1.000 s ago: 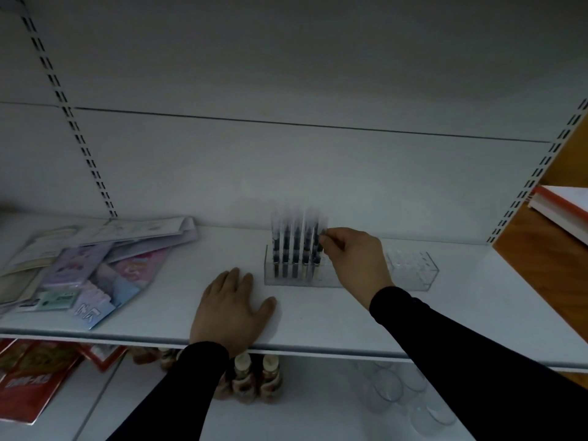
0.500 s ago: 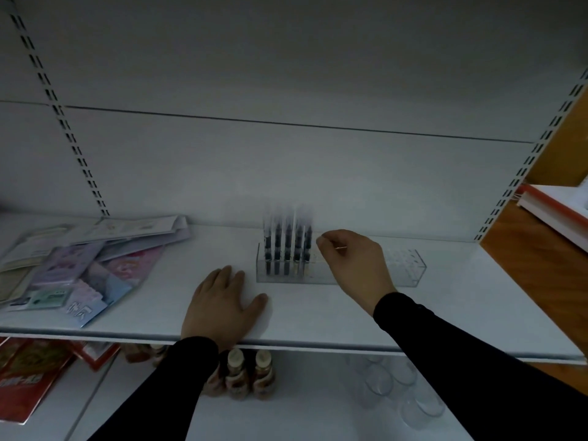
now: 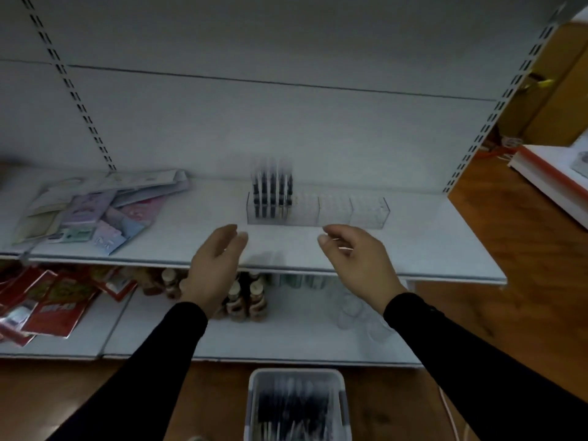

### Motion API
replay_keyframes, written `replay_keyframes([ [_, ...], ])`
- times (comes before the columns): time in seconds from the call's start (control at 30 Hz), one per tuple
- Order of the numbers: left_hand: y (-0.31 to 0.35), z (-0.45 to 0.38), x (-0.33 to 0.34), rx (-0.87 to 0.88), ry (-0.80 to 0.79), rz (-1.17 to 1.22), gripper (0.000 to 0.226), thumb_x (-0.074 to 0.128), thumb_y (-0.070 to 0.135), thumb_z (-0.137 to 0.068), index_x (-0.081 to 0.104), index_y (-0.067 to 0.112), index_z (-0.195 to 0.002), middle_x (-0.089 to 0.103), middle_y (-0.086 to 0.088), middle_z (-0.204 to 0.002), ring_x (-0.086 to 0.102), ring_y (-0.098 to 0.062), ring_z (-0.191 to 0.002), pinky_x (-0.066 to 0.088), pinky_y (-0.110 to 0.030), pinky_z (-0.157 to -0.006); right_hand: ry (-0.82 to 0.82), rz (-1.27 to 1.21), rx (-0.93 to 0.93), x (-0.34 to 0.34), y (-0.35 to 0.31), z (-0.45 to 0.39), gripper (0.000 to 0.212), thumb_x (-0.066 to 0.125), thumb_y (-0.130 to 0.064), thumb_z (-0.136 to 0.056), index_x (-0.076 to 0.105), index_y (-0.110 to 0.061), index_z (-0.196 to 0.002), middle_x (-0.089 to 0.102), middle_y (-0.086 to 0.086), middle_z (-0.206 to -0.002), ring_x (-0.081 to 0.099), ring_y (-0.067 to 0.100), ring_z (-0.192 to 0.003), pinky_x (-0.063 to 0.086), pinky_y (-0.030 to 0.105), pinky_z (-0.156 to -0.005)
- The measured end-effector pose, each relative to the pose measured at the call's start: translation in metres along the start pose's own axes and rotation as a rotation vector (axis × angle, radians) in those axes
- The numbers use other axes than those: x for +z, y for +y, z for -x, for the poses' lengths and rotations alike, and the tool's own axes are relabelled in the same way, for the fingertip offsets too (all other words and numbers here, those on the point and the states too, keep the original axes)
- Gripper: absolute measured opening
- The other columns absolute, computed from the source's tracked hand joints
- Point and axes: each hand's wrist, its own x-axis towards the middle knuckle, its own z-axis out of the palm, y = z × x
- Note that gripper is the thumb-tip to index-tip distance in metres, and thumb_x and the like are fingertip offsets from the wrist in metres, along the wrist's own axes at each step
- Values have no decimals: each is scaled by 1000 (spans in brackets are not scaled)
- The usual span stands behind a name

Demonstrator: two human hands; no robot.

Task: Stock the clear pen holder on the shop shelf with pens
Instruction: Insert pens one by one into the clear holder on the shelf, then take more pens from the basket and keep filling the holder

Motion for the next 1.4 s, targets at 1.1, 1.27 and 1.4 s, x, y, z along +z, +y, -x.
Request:
replay_keyframes([
  [1.1,-363,58,143,-840,-285,-462,43,42,49,-91,50,15,-115,60,-13,-111,60,-30,-97,50,-46,-87,-719,134,784,217,287,130,31,42,-44,-100,48,-16,-86,41,3,-69,40,18,-59,33,30,-58],
  [1.27,-388,63,154,-876,-249,-562,69,41,59,-72,40,13,-124,60,-18,-112,62,-36,-94,55,-43,-80,-764,113,824,233,303,137,29,46,-41,-99,38,-26,-76,39,-2,-67,40,13,-57,33,26,-54],
  [1.4,-391,65,161,-850,-213,-530,58,53,40,-76,45,12,-126,62,-11,-112,62,-28,-95,54,-38,-81,-735,66,829,241,302,142,14,47,-32,-100,52,-20,-95,55,-3,-81,52,10,-70,39,23,-59],
])
